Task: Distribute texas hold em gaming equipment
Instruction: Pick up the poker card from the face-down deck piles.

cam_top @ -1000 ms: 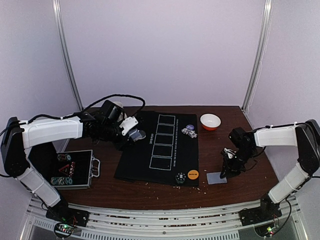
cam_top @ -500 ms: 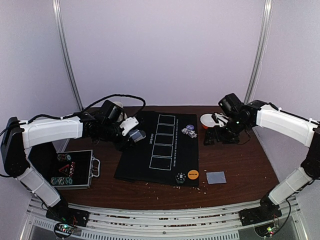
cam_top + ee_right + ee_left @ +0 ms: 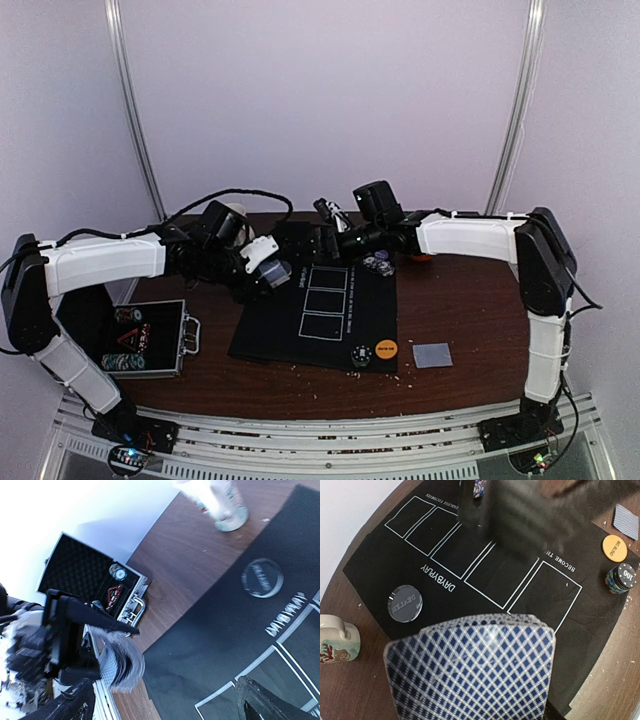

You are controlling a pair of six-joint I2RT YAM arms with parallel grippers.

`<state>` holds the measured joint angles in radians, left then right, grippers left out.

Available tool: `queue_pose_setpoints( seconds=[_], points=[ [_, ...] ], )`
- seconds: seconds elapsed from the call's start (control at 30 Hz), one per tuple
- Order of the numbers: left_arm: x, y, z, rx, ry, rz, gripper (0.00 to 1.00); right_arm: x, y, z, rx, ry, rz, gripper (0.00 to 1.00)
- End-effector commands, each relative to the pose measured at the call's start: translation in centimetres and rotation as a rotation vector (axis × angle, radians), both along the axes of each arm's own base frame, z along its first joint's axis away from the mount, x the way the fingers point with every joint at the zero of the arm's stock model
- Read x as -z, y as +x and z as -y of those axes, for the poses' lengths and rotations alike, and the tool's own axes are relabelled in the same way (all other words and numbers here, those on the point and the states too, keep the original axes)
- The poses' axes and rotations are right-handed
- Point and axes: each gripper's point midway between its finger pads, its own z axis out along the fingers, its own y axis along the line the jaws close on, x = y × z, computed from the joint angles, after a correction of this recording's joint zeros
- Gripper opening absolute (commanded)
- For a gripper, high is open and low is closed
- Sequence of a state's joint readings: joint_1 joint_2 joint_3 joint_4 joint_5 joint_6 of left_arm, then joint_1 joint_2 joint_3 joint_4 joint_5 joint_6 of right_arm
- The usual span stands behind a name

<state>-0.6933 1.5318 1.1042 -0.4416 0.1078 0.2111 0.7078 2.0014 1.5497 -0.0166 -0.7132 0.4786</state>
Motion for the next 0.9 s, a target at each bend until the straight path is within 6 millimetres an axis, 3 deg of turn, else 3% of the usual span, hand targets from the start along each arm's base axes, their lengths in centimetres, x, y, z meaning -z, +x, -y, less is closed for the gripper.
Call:
queue_pose_setpoints(
  seconds=[0.0,0.27,0.57,0.87],
  points=[
    [-1.3,0.1,0.6,0.03,-0.051,0.03,0.49,-2.6,-1.0,-3.4,-0.131,0.142,0.017,0.99],
    [-1.2,0.1,0.7,0.034,-0.05,0.025,0.49,-0.8,-2.2,-5.7,-0.212,0.165,-0.011,0.98],
    [-1.5,-0.1,0.9,0.044,-0.063,0.024,0.49,3.3,0.0,-6.0,-0.13,-0.027,0.004,0.91],
    [-1.0,0.3,0.5,0.024,-0.037,0.028,0.46,2.0,0.4,-3.9,-0.07,-0.092,0.059,0.78]
  ],
)
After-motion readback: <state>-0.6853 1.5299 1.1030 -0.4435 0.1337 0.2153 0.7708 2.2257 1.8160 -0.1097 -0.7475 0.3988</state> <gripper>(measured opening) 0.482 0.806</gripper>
